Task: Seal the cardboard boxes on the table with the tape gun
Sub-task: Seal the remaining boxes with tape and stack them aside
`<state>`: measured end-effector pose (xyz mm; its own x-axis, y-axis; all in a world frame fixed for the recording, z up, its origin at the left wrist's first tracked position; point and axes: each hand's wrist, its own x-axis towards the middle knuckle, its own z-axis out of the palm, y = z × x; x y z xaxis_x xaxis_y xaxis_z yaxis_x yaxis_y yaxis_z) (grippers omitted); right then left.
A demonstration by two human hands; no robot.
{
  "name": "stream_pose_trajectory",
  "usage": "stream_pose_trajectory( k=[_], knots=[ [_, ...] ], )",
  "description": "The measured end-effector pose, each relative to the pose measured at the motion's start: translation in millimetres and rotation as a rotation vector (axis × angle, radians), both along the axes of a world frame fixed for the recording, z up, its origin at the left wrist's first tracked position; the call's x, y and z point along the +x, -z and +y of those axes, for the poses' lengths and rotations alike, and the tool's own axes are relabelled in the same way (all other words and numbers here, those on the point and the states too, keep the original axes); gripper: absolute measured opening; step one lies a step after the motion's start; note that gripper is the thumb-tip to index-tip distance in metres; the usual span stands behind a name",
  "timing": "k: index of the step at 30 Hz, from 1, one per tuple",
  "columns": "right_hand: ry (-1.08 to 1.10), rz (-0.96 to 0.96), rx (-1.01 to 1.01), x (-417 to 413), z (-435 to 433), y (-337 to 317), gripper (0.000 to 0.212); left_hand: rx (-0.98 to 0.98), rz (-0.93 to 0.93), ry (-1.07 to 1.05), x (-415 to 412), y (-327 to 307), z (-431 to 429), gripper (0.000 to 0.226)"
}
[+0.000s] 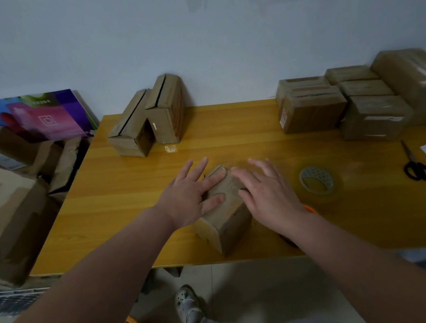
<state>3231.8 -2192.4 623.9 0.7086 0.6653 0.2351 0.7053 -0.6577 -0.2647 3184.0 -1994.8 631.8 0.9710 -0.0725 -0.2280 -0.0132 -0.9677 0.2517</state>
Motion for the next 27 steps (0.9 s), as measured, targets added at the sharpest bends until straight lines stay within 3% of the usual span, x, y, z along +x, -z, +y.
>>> stream_pose_trajectory(
  k=[4, 8, 10, 13, 19, 27],
  knots=[
    [0.107, 0.029, 0.109, 1, -7, -2, 0.058, 0.010, -0.190, 0.006, -6, 4, -3, 0.058],
    [0.219, 0.269, 0.114, 5, -17, -1, 0.082, -0.050, -0.600, 0.160, -10, 13, -6, 0.043],
    [0.216, 0.375, 0.066, 7, -21, 3, 0.089, -0.078, -0.685, 0.208, -13, 17, -10, 0.034],
    [0.143, 0.468, 0.015, 11, -26, 6, 0.095, -0.121, -0.671, 0.191, -17, 21, -12, 0.033],
    [-0.001, 0.514, -0.002, 12, -27, 5, 0.086, -0.091, -0.693, 0.211, -24, 27, -8, 0.034],
    [-0.054, 0.254, -0.292, 10, -25, -2, 0.093, -0.103, -0.717, 0.153, -25, 32, -13, 0.036]
  ],
)
